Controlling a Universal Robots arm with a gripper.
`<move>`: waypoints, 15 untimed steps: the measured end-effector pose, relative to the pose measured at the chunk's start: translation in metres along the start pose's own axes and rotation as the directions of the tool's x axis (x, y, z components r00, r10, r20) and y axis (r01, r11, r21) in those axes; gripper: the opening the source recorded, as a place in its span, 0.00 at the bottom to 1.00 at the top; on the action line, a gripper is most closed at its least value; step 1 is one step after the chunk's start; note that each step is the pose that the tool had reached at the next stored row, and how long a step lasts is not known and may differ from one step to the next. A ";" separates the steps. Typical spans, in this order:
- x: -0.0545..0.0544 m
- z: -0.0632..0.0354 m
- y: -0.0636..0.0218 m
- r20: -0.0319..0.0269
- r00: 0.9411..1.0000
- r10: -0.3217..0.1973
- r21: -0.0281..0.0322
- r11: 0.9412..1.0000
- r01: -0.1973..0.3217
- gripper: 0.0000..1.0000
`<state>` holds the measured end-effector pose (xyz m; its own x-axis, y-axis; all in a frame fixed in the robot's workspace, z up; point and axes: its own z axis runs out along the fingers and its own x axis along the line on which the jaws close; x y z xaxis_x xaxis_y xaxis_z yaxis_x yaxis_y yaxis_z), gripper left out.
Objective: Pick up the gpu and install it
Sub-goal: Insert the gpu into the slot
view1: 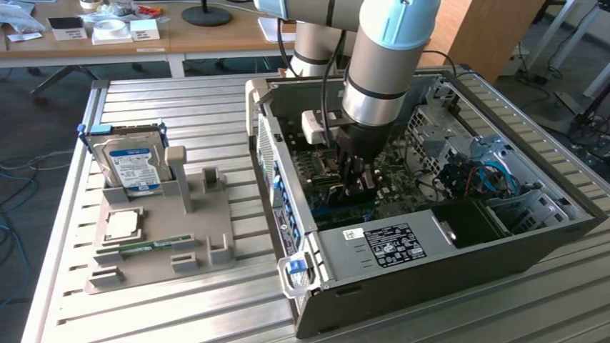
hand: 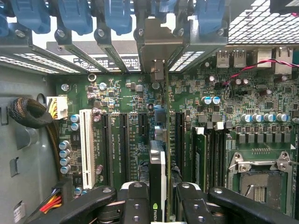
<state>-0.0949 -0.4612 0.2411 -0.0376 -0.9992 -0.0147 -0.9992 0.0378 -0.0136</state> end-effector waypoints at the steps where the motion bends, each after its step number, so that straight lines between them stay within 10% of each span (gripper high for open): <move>1: 0.000 0.0002 0.0001 0.000 1.000 0.000 0.000 1.000 0.000 0.27; 15: 0.000 0.0016 0.0004 0.000 1.000 0.000 0.000 1.000 0.000 0.27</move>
<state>-0.0953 -0.4612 0.2396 -0.0377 -0.9992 -0.0147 -0.9992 0.0379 -0.0136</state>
